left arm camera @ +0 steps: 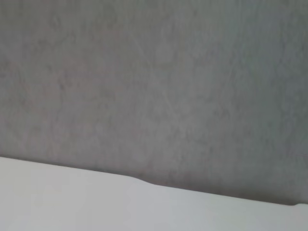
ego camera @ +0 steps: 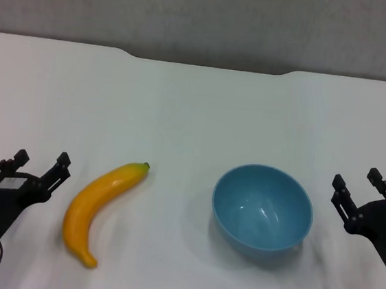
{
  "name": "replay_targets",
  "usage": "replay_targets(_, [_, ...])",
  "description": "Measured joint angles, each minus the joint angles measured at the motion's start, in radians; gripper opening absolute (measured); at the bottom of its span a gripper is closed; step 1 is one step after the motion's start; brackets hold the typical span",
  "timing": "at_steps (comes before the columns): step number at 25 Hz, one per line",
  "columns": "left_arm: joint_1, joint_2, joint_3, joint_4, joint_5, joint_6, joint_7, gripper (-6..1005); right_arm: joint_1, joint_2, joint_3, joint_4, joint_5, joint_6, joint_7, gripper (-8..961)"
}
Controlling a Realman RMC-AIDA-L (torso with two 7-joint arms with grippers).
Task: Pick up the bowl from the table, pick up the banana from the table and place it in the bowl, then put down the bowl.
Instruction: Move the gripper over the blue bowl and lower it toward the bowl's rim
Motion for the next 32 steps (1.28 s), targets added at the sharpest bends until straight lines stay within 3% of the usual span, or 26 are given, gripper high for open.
replay_targets(15, [-0.001, 0.001, 0.011, -0.007, 0.007, 0.021, -0.025, 888, -0.001, -0.002, -0.002, 0.022, -0.003, 0.034, 0.0, 647])
replay_targets(17, [0.0, 0.005, 0.013, -0.011, 0.019, 0.026, -0.053, 888, -0.001, -0.008, 0.002, 0.048, -0.004, 0.048, -0.003, 647])
replay_targets(20, [0.022, 0.036, 0.002, -0.106, 0.064, 0.076, -0.11, 887, -0.008, -0.018, 0.014, 0.096, -0.005, 0.062, -0.011, 646])
replay_targets(21, [0.022, 0.036, 0.002, -0.106, 0.064, 0.076, -0.11, 887, -0.014, -0.028, 0.022, 0.127, -0.005, 0.074, -0.014, 646])
replay_targets(23, [0.045, 0.059, -0.015, -0.197, 0.097, 0.145, -0.13, 887, -0.025, -0.058, 0.042, 0.197, -0.006, 0.121, -0.027, 646])
replay_targets(25, [0.078, 0.095, -0.049, -0.367, 0.157, 0.321, -0.149, 886, -0.044, -0.11, 0.089, 0.326, -0.007, 0.237, -0.073, 646])
replay_targets(28, [0.115, 0.113, -0.113, -0.565, 0.259, 0.579, -0.157, 886, -0.077, -0.157, 0.186, 0.497, -0.008, 0.436, -0.171, 648])
replay_targets(31, [0.147, 0.103, -0.184, -0.751, 0.372, 0.859, -0.154, 886, -0.126, -0.161, 0.37, 0.66, -0.008, 0.742, -0.319, 647])
replay_targets(32, [0.155, 0.094, -0.208, -0.825, 0.408, 0.989, -0.15, 885, -0.161, -0.132, 0.518, 0.758, -0.008, 0.97, -0.429, 647])
